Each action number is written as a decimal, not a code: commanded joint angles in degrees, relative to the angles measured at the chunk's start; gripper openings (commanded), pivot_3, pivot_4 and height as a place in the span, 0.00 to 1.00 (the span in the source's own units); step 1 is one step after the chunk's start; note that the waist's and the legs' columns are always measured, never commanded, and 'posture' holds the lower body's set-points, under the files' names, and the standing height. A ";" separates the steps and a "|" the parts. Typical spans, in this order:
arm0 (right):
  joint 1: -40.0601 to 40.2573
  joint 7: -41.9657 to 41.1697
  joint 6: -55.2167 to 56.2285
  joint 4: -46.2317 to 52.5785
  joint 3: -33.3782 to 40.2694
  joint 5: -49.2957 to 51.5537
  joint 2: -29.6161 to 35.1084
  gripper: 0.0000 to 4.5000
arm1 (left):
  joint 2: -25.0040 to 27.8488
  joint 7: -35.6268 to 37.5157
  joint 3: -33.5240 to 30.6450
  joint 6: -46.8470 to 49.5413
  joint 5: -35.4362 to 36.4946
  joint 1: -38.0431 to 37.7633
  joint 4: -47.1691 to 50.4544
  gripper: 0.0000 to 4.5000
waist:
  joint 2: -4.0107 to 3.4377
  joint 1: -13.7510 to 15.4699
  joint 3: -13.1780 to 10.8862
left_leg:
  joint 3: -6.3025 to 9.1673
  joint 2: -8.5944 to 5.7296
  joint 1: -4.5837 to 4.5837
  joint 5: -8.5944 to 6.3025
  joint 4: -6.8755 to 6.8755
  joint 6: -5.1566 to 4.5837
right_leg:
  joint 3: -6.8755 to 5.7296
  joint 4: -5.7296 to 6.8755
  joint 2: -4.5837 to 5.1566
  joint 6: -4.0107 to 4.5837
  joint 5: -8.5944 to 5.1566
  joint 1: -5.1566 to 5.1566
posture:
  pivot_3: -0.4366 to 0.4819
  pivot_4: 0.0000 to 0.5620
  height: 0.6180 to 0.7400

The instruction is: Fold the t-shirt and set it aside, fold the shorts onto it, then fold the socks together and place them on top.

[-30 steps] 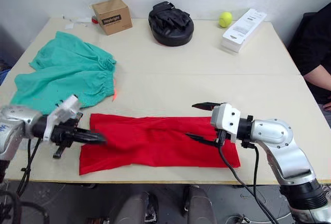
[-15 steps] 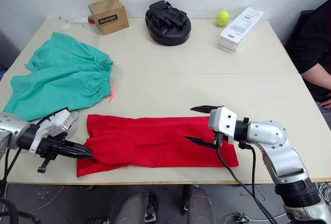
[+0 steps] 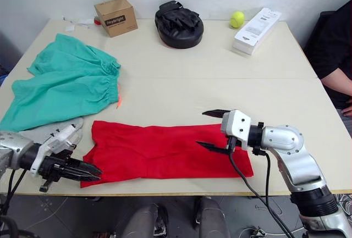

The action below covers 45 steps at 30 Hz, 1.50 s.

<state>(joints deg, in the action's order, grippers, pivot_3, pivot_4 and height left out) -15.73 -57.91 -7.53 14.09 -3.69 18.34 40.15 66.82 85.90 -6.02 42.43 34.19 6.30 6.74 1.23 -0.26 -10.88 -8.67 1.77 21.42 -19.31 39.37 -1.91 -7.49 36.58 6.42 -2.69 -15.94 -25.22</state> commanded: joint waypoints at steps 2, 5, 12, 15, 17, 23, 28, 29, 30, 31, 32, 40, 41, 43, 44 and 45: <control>-3.13 1.95 -5.77 2.02 0.22 2.51 -1.76 1.00 | 0.53 -2.68 -6.76 6.90 5.37 6.48 -4.77 0.59 | 0.00 0.01 0.00 | 0.00 -0.01 0.01 0.02 0.00 0.00 | 0.00 0.02 0.00 0.00 0.00 -0.01 | 0.48 0.27 1.00; -4.95 3.32 -8.35 1.51 -1.46 1.40 -3.34 0.96 | -2.83 -8.60 -7.43 10.07 5.94 13.05 -8.42 0.66 | -0.01 0.12 0.01 | 0.01 -0.02 0.00 0.04 0.00 0.01 | -0.01 0.08 0.00 0.00 0.00 0.00 | 0.48 0.27 1.00; -6.45 5.14 -8.72 -0.84 -7.07 -3.75 -6.29 0.45 | -11.02 -19.56 0.61 0.87 -5.15 16.07 -9.00 0.23 | 0.04 -0.03 0.00 | -0.02 -0.07 0.03 0.05 -0.02 0.00 | -0.01 0.26 -0.04 -0.02 0.01 0.00 | 0.48 0.27 1.00; -7.03 6.49 -8.55 -2.33 -9.86 -6.59 -8.25 0.19 | -13.65 -22.12 6.35 -5.99 -11.90 15.92 -10.80 0.00 | 0.04 -0.26 0.01 | -0.11 -0.05 0.00 0.06 -0.03 0.03 | 0.05 0.24 -0.07 -0.02 0.01 -0.04 | 0.48 0.27 1.00; -7.29 7.23 -8.38 -3.86 -11.76 -9.10 -9.04 0.03 | -15.70 -24.26 9.07 -8.94 -15.72 17.23 -13.81 0.00 | 0.04 -0.14 0.01 | -0.13 -0.04 0.00 0.08 -0.03 0.07 | 0.07 0.21 -0.07 -0.01 0.00 -0.08 | 0.48 0.27 1.00; -6.59 9.86 -8.59 -9.17 -12.79 -14.74 -8.14 0.01 | -18.72 -28.47 12.24 -15.12 -22.83 20.27 -22.49 0.00 | -0.01 0.22 0.10 | -0.14 -0.14 -0.10 0.17 -0.01 0.01 | 0.09 0.29 0.08 0.00 0.01 -0.03 | 0.48 0.27 1.00; -2.35 11.15 -8.97 -10.64 -6.70 -14.54 -3.58 0.01 | -17.40 -28.77 8.72 -13.20 -20.93 18.31 -23.01 0.00 | -0.14 0.05 0.19 | -0.07 -0.08 -0.39 0.16 -0.02 0.03 | 0.07 0.31 0.08 0.00 0.00 0.24 | 0.48 0.27 1.00; -1.35 11.33 -8.85 -10.71 -5.43 -14.42 -2.63 0.01 | -17.20 -28.96 7.84 -12.56 -20.50 17.78 -22.87 0.00 | -0.13 0.05 0.20 | -0.07 -0.08 -0.40 0.16 -0.03 0.03 | 0.07 0.30 0.08 0.00 0.00 0.26 | 0.48 0.27 1.00; -0.26 11.43 -8.76 -10.80 -4.16 -14.24 -1.71 0.01 | -17.11 -29.23 6.90 -12.10 -20.15 17.26 -22.71 0.00 | -0.13 0.05 0.20 | -0.06 -0.07 -0.43 0.15 -0.04 0.04 | 0.07 0.29 0.08 0.00 0.00 0.29 | 0.48 0.27 1.00; 0.94 11.61 -8.37 -11.41 -2.80 -14.19 -0.76 0.01 | -17.18 -29.77 5.84 -11.57 -19.78 16.86 -22.63 0.00 | -0.13 0.06 0.20 | -0.04 -0.07 -0.46 0.15 -0.05 0.04 | 0.06 0.27 0.08 0.00 0.00 0.34 | 0.48 0.27 1.00; 2.13 11.80 -7.97 -11.98 -1.66 -14.33 0.20 0.01 | -17.42 -30.46 4.57 -10.86 -19.20 16.61 -22.53 0.00 | -0.13 0.03 0.20 | -0.02 -0.06 -0.52 0.15 -0.08 0.04 | 0.04 0.24 0.08 0.00 0.00 0.41 | 0.48 0.27 1.00; 5.73 12.11 -5.98 -9.94 4.40 -11.61 1.06 0.01 | -21.20 -35.43 -2.55 -6.38 -15.00 18.18 -20.73 0.00 | -0.10 0.30 0.21 | 0.01 -0.04 -0.93 0.03 -0.35 0.13 | 0.04 0.00 0.09 0.04 -0.02 0.81 | 0.48 0.27 1.00; 5.08 12.05 -6.28 -8.19 4.47 -10.56 0.43 0.01 | -21.59 -35.00 -2.94 -5.73 -14.07 18.46 -19.67 0.00 | -0.10 0.29 0.21 | 0.02 -0.05 -0.91 0.04 -0.34 0.13 | 0.03 -0.01 0.09 0.03 -0.01 0.80 | 0.48 0.27 1.00; 3.34 11.76 -7.85 -4.45 3.72 -8.48 -1.03 0.01 | -22.06 -33.55 -2.90 -4.56 -12.24 19.01 -16.55 0.00 | -0.09 0.16 0.20 | 0.02 -0.04 -0.85 0.04 -0.34 0.13 | 0.04 -0.01 0.09 0.02 -0.01 0.74 | 0.48 0.27 1.00; 2.24 11.65 -9.08 -2.49 2.84 -7.67 -1.98 0.01 | -22.26 -32.96 -2.35 -4.37 -11.81 19.32 -15.11 0.00 | -0.11 0.14 0.18 | 0.02 -0.03 -0.77 0.05 -0.34 0.15 | 0.02 0.01 0.09 0.03 -0.01 0.65 | 0.48 0.27 1.00; 1.29 11.55 -10.07 -0.99 1.85 -7.23 -2.84 0.01 | -22.55 -32.77 -1.70 -4.45 -11.82 19.70 -14.28 0.00 | -0.12 0.02 0.18 | 0.03 -0.03 -0.73 0.06 -0.35 0.16 | 0.01 0.01 0.08 0.03 -0.01 0.61 | 0.48 0.27 1.00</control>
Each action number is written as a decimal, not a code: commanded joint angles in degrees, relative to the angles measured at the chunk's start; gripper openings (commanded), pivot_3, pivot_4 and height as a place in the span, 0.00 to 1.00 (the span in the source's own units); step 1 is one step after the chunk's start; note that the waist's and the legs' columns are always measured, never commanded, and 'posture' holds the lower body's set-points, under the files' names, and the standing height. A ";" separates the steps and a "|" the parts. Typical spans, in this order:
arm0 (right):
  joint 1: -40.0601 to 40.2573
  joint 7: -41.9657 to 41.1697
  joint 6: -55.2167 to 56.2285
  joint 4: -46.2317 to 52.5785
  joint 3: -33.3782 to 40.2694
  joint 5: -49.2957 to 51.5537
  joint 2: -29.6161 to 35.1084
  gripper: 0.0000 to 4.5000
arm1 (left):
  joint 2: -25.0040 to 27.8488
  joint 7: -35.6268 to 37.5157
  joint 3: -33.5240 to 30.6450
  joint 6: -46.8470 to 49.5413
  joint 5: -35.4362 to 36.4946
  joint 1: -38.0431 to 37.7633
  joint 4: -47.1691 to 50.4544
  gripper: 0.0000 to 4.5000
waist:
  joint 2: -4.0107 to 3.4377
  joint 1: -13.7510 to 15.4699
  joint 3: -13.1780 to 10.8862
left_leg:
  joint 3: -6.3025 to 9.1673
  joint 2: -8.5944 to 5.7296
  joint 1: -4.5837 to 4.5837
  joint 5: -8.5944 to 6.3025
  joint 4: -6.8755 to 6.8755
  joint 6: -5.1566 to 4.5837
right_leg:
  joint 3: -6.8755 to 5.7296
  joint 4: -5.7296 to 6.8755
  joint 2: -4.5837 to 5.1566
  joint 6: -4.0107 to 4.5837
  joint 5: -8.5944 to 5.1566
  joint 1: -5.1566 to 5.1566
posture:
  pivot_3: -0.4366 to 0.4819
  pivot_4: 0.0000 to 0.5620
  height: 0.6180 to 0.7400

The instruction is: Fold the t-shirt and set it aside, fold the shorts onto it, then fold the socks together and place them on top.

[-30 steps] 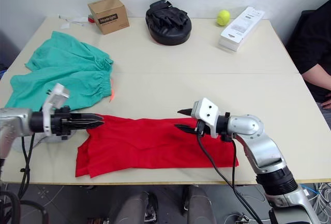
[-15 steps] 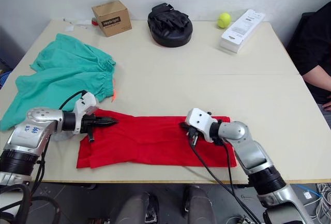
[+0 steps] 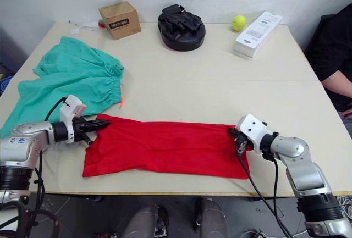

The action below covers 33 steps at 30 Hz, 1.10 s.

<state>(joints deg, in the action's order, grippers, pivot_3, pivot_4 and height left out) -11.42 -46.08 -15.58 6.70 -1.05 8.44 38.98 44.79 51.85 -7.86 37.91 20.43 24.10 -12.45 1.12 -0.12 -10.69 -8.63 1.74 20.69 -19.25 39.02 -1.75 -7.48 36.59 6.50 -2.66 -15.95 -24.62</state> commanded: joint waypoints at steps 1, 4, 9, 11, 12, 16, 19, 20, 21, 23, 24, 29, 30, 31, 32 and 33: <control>-3.94 -0.34 -2.81 7.38 -1.86 2.79 -2.46 0.01 | -0.83 1.28 0.96 -0.12 1.51 2.40 5.16 0.00 | -0.02 -0.18 -0.01 | 0.00 0.00 0.04 0.00 0.00 0.01 | 0.00 0.00 0.00 0.00 0.00 -0.04 | 0.48 0.27 1.00; -6.68 -0.42 -3.54 7.80 -5.71 1.86 -5.16 0.01 | -1.98 1.57 3.76 -1.16 -0.15 4.46 4.59 0.00 | -0.02 -0.15 -0.01 | 0.01 0.00 0.07 0.00 0.00 0.02 | -0.03 -0.02 -0.04 0.00 0.00 -0.06 | 0.48 0.27 1.00; -9.62 0.60 -1.94 2.96 -11.18 -2.43 -8.22 0.01 | -3.03 1.14 8.84 -3.96 -4.65 7.14 -0.26 0.00 | -0.02 -0.07 -0.01 | 0.01 -0.02 0.39 0.03 0.07 -0.03 | -0.11 -0.08 -0.07 0.00 0.00 -0.26 | 0.48 0.27 1.00; -10.04 1.48 -1.39 0.36 -12.41 -4.21 -8.81 0.01 | -3.12 0.88 10.46 -5.57 -6.83 7.15 -3.06 0.00 | -0.02 -0.11 -0.01 | -0.01 -0.05 0.49 0.05 0.10 -0.07 | -0.12 -0.08 -0.07 -0.02 0.01 -0.33 | 0.48 0.27 1.00; -10.16 2.10 -0.92 -1.17 -12.82 -5.16 -8.98 0.01 | -3.16 0.58 11.23 -6.62 -8.09 7.06 -4.59 0.00 | 0.00 -0.10 0.00 | -0.02 -0.06 0.52 0.06 0.10 -0.09 | -0.12 -0.07 -0.07 -0.03 0.01 -0.37 | 0.48 0.27 1.00; -9.45 4.12 0.38 -5.04 -12.54 -8.05 -8.29 0.01 | -3.43 -1.66 12.45 -12.42 -11.94 7.11 -10.49 0.00 | -0.01 -0.13 0.01 | -0.01 -0.05 0.36 0.09 0.11 -0.10 | -0.11 -0.08 -0.06 -0.03 0.01 -0.23 | 0.48 0.27 1.00; -5.84 4.10 0.53 -4.59 -8.80 -7.72 -4.49 0.01 | -4.05 -5.37 10.13 -15.43 -12.56 8.85 -15.24 0.00 | -0.02 0.15 0.02 | 0.03 -0.03 0.05 0.09 0.10 -0.09 | -0.11 -0.07 -0.04 -0.02 0.01 0.07 | 0.48 0.27 1.00; -5.01 4.03 0.66 -4.36 -7.95 -7.54 -3.68 0.01 | -4.09 -5.97 9.72 -16.10 -12.58 9.14 -16.12 0.00 | 0.00 0.15 0.03 | 0.09 -0.03 -0.03 0.08 0.08 -0.09 | -0.12 -0.07 -0.02 -0.03 0.01 0.17 | 0.48 0.27 1.00; -4.37 4.01 0.69 -4.11 -7.30 -7.37 -3.08 0.01 | -4.04 -6.32 9.48 -16.50 -12.58 9.27 -16.67 0.00 | 0.02 0.11 0.05 | 0.10 -0.03 -0.09 0.03 0.08 -0.08 | -0.11 -0.08 0.00 -0.03 0.01 0.22 | 0.48 0.27 1.00; -1.09 3.75 0.97 -4.01 -3.62 -6.77 -0.07 0.01 | -3.55 -7.55 8.10 -17.05 -12.17 8.93 -17.27 0.00 | 0.02 0.08 0.06 | 0.10 -0.03 -0.16 0.00 0.06 -0.06 | -0.09 -0.07 0.02 -0.03 0.01 0.26 | 0.48 0.27 1.00; 0.65 3.76 1.26 -4.12 -1.57 -6.53 1.45 0.01 | -3.23 -7.94 7.25 -16.89 -11.66 8.41 -17.23 0.00 | 0.02 0.08 0.06 | 0.10 -0.02 -0.16 0.00 0.03 -0.06 | -0.09 -0.07 0.02 -0.02 0.01 0.26 | 0.48 0.27 1.00; 4.13 4.01 1.72 -3.37 3.39 -5.10 3.85 0.01 | -2.84 -8.17 3.89 -16.60 -9.75 5.93 -14.84 0.00 | 0.08 -0.37 0.10 | 0.09 0.00 -0.19 -0.01 -0.04 -0.01 | -0.09 -0.09 0.01 -0.02 0.01 0.25 | 0.48 0.27 1.00; 4.11 3.84 1.39 -2.44 3.88 -4.35 3.53 0.01 | -2.91 -8.06 2.99 -16.24 -9.02 5.76 -13.89 0.00 | 0.08 -0.60 0.10 | 0.08 0.02 -0.22 -0.01 -0.07 0.01 | -0.10 -0.09 0.00 -0.01 0.01 0.25 | 0.48 0.27 1.00; 3.90 3.62 1.26 -1.09 4.14 -3.55 3.09 0.01 | -2.94 -7.82 2.05 -15.72 -8.14 5.77 -12.70 0.00 | 0.08 -0.73 0.10 | 0.08 0.02 -0.22 0.00 -0.09 0.02 | -0.10 -0.08 0.00 -0.01 0.00 0.24 | 0.48 0.27 1.00; 3.61 3.40 1.49 -0.29 4.22 -2.94 2.72 0.01 | -3.00 -7.59 1.35 -15.27 -7.45 5.91 -11.74 0.00 | 0.08 -0.80 0.09 | 0.08 0.02 -0.21 0.00 -0.12 0.03 | -0.10 -0.08 0.00 0.00 0.00 0.23 | 0.48 0.27 1.00; 3.41 3.27 1.66 0.13 4.18 -2.64 2.52 0.01 | -3.02 -7.48 1.00 -14.94 -7.09 6.01 -11.14 0.00 | 0.09 -0.83 0.09 | 0.08 0.02 -0.19 0.01 -0.13 0.04 | -0.10 -0.08 0.00 0.01 0.00 0.19 | 0.48 0.27 1.00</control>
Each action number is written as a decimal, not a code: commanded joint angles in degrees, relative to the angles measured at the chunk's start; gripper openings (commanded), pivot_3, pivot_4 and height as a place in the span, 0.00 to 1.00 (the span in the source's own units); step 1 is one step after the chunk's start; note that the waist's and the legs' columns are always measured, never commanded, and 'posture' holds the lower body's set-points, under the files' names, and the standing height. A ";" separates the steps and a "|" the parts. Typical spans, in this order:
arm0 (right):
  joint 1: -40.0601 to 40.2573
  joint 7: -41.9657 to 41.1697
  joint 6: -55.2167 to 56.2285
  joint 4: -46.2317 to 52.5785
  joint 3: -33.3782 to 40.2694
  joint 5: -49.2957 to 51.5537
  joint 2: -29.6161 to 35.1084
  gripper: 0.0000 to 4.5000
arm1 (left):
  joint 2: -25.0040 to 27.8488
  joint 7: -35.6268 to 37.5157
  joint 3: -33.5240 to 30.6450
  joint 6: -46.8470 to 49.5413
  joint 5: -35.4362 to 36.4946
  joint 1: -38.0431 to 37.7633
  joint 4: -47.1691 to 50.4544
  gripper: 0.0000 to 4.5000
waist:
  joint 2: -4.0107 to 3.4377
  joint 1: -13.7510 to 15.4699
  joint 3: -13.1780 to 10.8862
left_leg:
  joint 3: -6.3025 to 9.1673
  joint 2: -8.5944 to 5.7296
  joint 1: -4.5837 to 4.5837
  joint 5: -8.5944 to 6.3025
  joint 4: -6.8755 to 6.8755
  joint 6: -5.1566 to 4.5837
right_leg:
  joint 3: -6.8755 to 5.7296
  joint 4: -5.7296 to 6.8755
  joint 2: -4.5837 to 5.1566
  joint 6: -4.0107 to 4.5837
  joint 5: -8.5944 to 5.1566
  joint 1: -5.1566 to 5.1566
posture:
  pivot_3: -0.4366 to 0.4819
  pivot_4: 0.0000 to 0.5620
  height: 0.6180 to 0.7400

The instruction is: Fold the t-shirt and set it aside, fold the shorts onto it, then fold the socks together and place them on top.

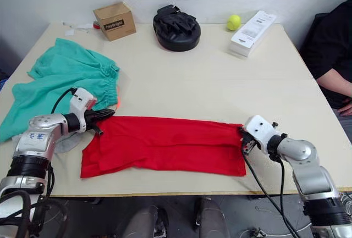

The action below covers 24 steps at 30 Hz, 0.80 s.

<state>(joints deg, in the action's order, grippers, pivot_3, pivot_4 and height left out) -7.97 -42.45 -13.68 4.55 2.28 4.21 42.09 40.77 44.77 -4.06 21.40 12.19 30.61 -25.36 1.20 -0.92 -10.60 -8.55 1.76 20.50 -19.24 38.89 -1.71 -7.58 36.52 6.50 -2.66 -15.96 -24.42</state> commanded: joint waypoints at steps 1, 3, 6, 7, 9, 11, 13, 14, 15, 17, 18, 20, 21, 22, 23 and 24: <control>-0.56 -0.55 -0.60 3.93 0.73 2.53 -1.15 0.01 | 1.00 0.14 -3.52 2.65 2.39 -0.15 3.48 0.00 | 0.00 -0.03 -0.01 | 0.00 0.00 0.05 0.00 0.00 0.00 | -0.01 -0.01 0.00 0.00 0.00 -0.05 | 0.48 0.27 1.00; -1.95 -0.67 -2.30 7.58 0.16 4.49 -2.63 0.01 | 1.07 1.94 -4.73 6.13 5.65 0.50 8.04 0.00 | 0.03 -0.11 -0.05 | 0.00 -0.01 0.19 0.00 0.00 0.00 | -0.02 -0.02 0.00 0.00 0.00 -0.16 | 0.48 0.27 1.00; -3.60 -0.68 -5.27 11.29 -1.38 5.78 -4.39 0.01 | 1.33 4.96 -5.22 11.66 9.86 0.38 14.90 0.00 | 0.02 -0.17 -0.06 | 0.01 -0.01 0.49 0.01 0.08 0.00 | -0.05 -0.02 0.00 0.00 0.00 -0.40 | 0.48 0.27 1.00; -4.29 -0.61 -6.13 12.22 -2.74 5.65 -5.16 0.01 | 1.71 6.89 -4.29 13.43 11.11 -0.33 17.98 0.00 | 0.02 -0.18 -0.06 | 0.02 -0.01 0.62 0.02 0.14 -0.02 | -0.06 -0.01 0.00 -0.01 0.00 -0.50 | 0.48 0.27 1.00; -5.57 -0.35 -7.10 12.91 -5.97 4.98 -6.97 0.01 | 2.71 10.29 -0.76 13.54 10.69 -2.85 23.00 0.00 | 0.01 -0.19 -0.06 | 0.02 -0.02 0.62 0.02 0.14 -0.02 | -0.07 -0.03 -0.01 -0.01 0.01 -0.49 | 0.48 0.27 1.00; -6.50 -0.16 -6.89 11.88 -8.79 3.44 -8.17 0.01 | 3.54 12.03 3.12 10.83 7.66 -5.29 24.47 0.00 | -0.02 -0.30 -0.07 | 0.02 -0.02 0.60 0.02 0.13 -0.02 | -0.07 -0.10 -0.04 -0.01 0.00 -0.46 | 0.48 0.27 1.00; -7.15 -0.35 -6.79 10.37 -11.35 1.97 -8.74 0.01 | 4.68 13.34 7.24 6.57 3.64 -7.72 24.03 0.00 | -0.06 -0.41 -0.10 | 0.00 -0.04 0.61 0.02 0.12 -0.02 | -0.06 -0.12 -0.05 -0.01 0.00 -0.46 | 0.48 0.27 1.00; -7.29 -0.50 -6.89 9.84 -12.16 1.56 -8.82 0.01 | 5.01 13.71 8.52 4.67 2.10 -8.55 23.50 0.00 | -0.07 -0.47 -0.11 | 0.00 -0.04 0.64 0.02 0.12 -0.02 | -0.06 -0.13 -0.06 -0.01 0.00 -0.47 | 0.48 0.27 1.00; -7.29 -0.60 -7.01 9.33 -12.87 1.11 -8.77 0.01 | 5.15 13.82 9.43 3.41 0.91 -9.18 23.00 0.00 | -0.06 -0.48 -0.11 | 0.00 -0.04 0.66 0.02 0.12 -0.03 | -0.06 -0.13 -0.06 -0.01 0.00 -0.50 | 0.48 0.27 1.00; -6.76 -0.92 -7.07 8.42 -13.65 0.42 -8.19 0.01 | 4.76 13.76 9.97 1.56 -0.04 -10.08 21.93 0.00 | -0.02 -0.35 -0.09 | 0.02 -0.01 0.69 0.03 0.14 -0.03 | -0.07 -0.13 -0.07 -0.01 0.00 -0.53 | 0.48 0.27 1.00; -5.99 -1.05 -7.08 7.90 -13.53 -0.03 -7.47 0.01 | 4.42 13.64 9.82 1.47 0.12 -10.68 21.20 0.00 | -0.05 -0.34 -0.09 | 0.01 -0.03 0.67 0.03 0.14 -0.04 | -0.05 -0.12 -0.05 -0.01 0.00 -0.52 | 0.48 0.27 1.00; -4.11 -1.40 -6.96 7.51 -12.49 -0.58 -5.78 0.01 | 4.56 13.19 9.61 0.44 -0.53 -12.05 19.80 0.00 | -0.06 -0.35 -0.08 | 0.01 -0.03 0.65 0.02 0.14 -0.05 | -0.04 -0.12 -0.04 -0.01 0.00 -0.51 | 0.48 0.27 1.00; -2.75 -1.48 -6.97 7.62 -11.05 -0.42 -4.56 0.01 | 5.33 13.17 9.54 -0.54 -1.25 -13.12 19.12 0.00 | -0.07 -0.35 -0.08 | 0.03 -0.02 0.61 0.02 0.13 -0.06 | -0.05 -0.13 -0.04 -0.01 0.00 -0.47 | 0.48 0.27 1.00; -1.51 -1.51 -6.83 7.63 -9.55 -0.16 -3.41 0.01 | 6.05 13.29 9.27 -1.59 -1.67 -14.10 18.59 0.00 | -0.08 -0.35 -0.07 | 0.04 -0.01 0.55 0.01 0.12 -0.07 | -0.06 -0.17 -0.04 -0.01 0.00 -0.38 | 0.48 0.27 1.00; -0.54 -1.53 -6.68 7.60 -8.32 0.09 -2.47 0.01 | 6.57 13.34 8.91 -2.39 -1.88 -14.86 18.22 0.00 | -0.11 -0.35 -0.05 | 0.05 -0.01 0.50 0.00 0.09 -0.07 | -0.06 -0.22 -0.04 -0.01 0.00 -0.32 | 0.48 0.27 1.00; 0.61 -1.64 -6.43 7.48 -6.84 0.38 -1.39 0.01 | 7.15 13.17 8.37 -2.76 -1.98 -15.57 17.81 0.00 | -0.11 -0.35 -0.04 | 0.06 0.00 0.39 -0.04 0.06 -0.09 | -0.07 -0.30 -0.04 -0.01 0.00 -0.20 | 0.48 0.27 1.00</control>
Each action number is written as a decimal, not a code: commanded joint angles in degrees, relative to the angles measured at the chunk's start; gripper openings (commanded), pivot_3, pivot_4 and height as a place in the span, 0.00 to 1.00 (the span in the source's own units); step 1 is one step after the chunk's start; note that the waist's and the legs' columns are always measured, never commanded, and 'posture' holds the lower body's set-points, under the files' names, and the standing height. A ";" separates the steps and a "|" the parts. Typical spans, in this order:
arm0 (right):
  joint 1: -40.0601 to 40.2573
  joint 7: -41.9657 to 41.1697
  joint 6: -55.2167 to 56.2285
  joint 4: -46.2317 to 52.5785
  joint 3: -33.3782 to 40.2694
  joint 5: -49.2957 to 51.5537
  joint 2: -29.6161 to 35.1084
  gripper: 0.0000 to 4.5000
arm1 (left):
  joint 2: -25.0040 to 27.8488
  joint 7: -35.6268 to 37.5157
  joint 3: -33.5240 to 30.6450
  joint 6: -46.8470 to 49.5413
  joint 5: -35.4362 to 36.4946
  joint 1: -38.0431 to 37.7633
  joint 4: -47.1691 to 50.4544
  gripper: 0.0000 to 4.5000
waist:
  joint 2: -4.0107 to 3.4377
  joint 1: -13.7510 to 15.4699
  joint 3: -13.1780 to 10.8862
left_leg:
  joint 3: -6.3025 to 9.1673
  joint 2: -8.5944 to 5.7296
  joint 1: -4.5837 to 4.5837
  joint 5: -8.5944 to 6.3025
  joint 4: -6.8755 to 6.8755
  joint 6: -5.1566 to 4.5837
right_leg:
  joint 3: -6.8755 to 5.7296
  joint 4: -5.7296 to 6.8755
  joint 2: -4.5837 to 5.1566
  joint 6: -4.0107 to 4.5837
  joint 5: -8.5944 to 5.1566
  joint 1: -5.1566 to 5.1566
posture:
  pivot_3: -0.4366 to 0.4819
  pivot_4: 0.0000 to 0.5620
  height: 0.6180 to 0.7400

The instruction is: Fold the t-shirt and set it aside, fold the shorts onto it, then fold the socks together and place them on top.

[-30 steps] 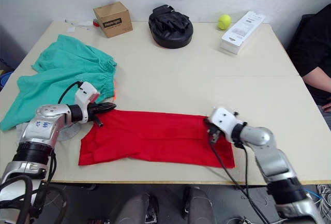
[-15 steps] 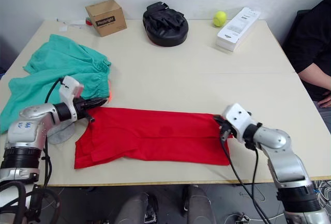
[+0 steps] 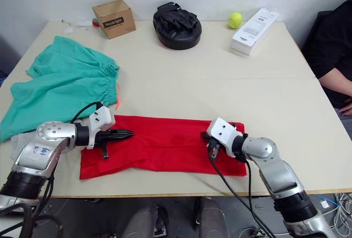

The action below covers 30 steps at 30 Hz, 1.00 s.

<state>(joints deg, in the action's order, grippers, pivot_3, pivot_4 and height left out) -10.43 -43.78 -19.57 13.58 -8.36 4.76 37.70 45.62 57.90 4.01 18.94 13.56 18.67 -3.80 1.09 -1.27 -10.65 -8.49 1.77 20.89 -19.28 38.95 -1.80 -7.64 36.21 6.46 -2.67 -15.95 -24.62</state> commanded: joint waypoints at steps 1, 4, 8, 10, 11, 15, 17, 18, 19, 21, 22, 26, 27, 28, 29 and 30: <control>4.23 -0.46 -0.07 -1.89 5.36 0.03 4.11 0.01 | 2.86 -0.24 -0.42 -0.81 -3.45 -4.24 -4.39 0.00 | -0.01 0.01 0.02 | 0.00 0.00 -0.14 -0.03 -0.04 0.00 | 0.00 -0.05 0.00 0.00 0.00 0.13 | 0.48 0.27 1.00; 6.60 -0.32 0.84 -2.44 8.98 0.56 6.02 0.01 | 4.15 -1.02 -2.85 -1.33 -2.84 -5.56 -5.49 0.00 | -0.08 -0.24 0.10 | 0.00 0.00 -0.50 -0.15 -0.33 0.06 | 0.03 -0.18 0.01 0.00 0.00 0.40 | 0.48 0.27 1.00; 6.53 -2.95 0.86 -0.21 13.88 5.44 6.94 0.01 | 5.69 -0.27 -7.78 2.52 1.58 -6.75 -2.21 0.00 | -0.14 -0.38 0.12 | -0.06 -0.02 -0.70 -0.01 -0.86 0.19 | 0.07 -0.26 0.00 0.04 -0.02 0.39 | 0.48 0.27 1.00; 5.32 -6.07 -0.92 1.39 16.73 9.45 8.64 0.01 | 6.59 0.67 -11.56 7.68 6.51 -6.94 2.52 0.00 | -0.28 -0.35 0.03 | -0.07 -0.02 -0.56 0.14 -0.90 0.21 | 0.07 -0.19 -0.01 0.08 -0.04 0.20 | 0.48 0.27 1.00; 4.58 -7.20 -1.82 1.62 17.91 10.99 9.56 0.01 | 6.94 0.84 -13.26 10.50 8.88 -6.71 4.70 0.00 | -0.29 -0.30 0.01 | -0.08 -0.03 -0.50 0.17 -0.89 0.20 | 0.06 -0.18 -0.01 0.08 -0.04 0.13 | 0.48 0.27 1.00; -0.64 -14.02 -3.40 0.04 18.18 14.17 14.82 0.01 | 8.94 2.65 -18.93 22.20 19.48 -4.73 13.72 0.00 | -0.09 -0.15 -0.14 | -0.06 -0.03 -0.35 0.20 -0.82 0.15 | 0.02 -0.20 -0.01 0.07 -0.04 0.06 | 0.48 0.27 1.00; -5.29 -16.83 -4.38 -2.88 15.45 14.13 16.35 0.01 | 9.54 3.26 -19.38 25.69 23.41 -4.21 18.88 0.00 | -0.08 -0.14 -0.14 | -0.05 -0.05 -0.34 0.19 -0.83 0.14 | 0.03 -0.26 0.00 0.05 -0.02 0.09 | 0.48 0.27 1.00; -7.41 -18.25 -4.89 -4.47 14.07 14.08 16.73 0.01 | 9.65 3.17 -19.16 27.00 24.77 -3.94 20.86 0.00 | -0.08 -0.15 -0.14 | -0.05 -0.05 -0.34 0.17 -0.82 0.15 | 0.03 -0.27 0.00 0.05 -0.02 0.10 | 0.48 0.27 1.00; -9.98 -19.97 -4.86 -6.80 12.01 13.34 16.94 0.01 | 9.57 3.17 -18.64 28.18 26.14 -3.80 22.85 0.00 | -0.09 -0.16 -0.15 | -0.05 -0.07 -0.34 0.17 -0.82 0.15 | 0.04 -0.28 0.00 0.04 -0.02 0.11 | 0.48 0.27 1.00; -14.32 -23.06 -4.79 -11.25 8.22 11.72 16.99 0.09 | 9.47 3.60 -18.22 31.11 30.03 -3.64 26.26 0.08 | -0.09 -0.18 -0.15 | -0.05 -0.07 -0.34 0.17 -0.83 0.15 | 0.03 -0.30 0.00 0.04 -0.02 0.10 | 0.48 0.27 1.00; -16.30 -24.58 -4.72 -13.39 6.28 10.90 16.92 0.14 | 9.60 4.19 -18.12 31.94 31.75 -3.87 28.11 0.14 | -0.10 -0.19 -0.16 | -0.05 -0.07 -0.34 0.17 -0.85 0.16 | 0.03 -0.30 -0.01 0.04 -0.02 0.10 | 0.48 0.27 1.00; -23.28 -29.03 -4.07 -22.17 -0.56 6.97 15.65 0.46 | 9.76 3.51 -15.44 30.85 31.43 -3.78 32.63 0.42 | -0.17 -0.29 -0.22 | -0.07 -0.08 -0.25 0.19 -0.80 0.18 | 0.02 -0.31 -0.05 0.04 -0.02 0.05 | 0.48 0.27 1.00; -25.13 -29.71 -3.43 -24.73 -2.34 5.48 14.92 0.54 | 9.84 3.68 -14.49 29.87 30.64 -3.74 33.48 0.49 | -0.17 -0.32 -0.22 | -0.09 -0.08 -0.25 0.20 -0.76 0.17 | 0.02 -0.30 -0.05 0.04 -0.02 0.05 | 0.48 0.27 1.00; -26.78 -30.41 -3.25 -26.93 -3.78 4.39 14.22 0.61 | 9.91 3.72 -13.69 29.03 29.89 -3.73 34.03 0.55 | -0.17 -0.32 -0.23 | -0.09 -0.09 -0.25 0.20 -0.73 0.16 | 0.03 -0.30 -0.05 0.04 -0.02 0.06 | 0.48 0.27 1.00; -28.05 -31.17 -3.13 -28.48 -4.80 3.75 13.59 0.69 | 10.08 3.82 -13.00 28.09 29.07 -3.82 34.34 0.63 | -0.17 -0.32 -0.23 | -0.10 -0.08 -0.25 0.21 -0.71 0.16 | 0.03 -0.27 -0.05 0.04 -0.02 0.06 | 0.48 0.27 1.00; -29.39 -31.74 -3.67 -29.80 -5.60 3.42 12.62 0.77 | 10.14 3.81 -12.33 26.82 27.91 -4.05 34.49 0.70 | -0.17 -0.34 -0.22 | -0.10 -0.08 -0.25 0.23 -0.71 0.19 | 0.03 -0.27 -0.06 0.04 -0.02 0.06 | 0.48 0.27 1.00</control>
<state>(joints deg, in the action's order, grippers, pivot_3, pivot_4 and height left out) -38.27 -74.20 -23.67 -15.05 -13.42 8.94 50.90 54.90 61.54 -8.73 47.97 43.04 14.70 29.16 0.92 -1.61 -10.87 -8.58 1.69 20.63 -19.03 38.24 -1.60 -7.61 35.95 6.39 -2.63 -15.97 -24.56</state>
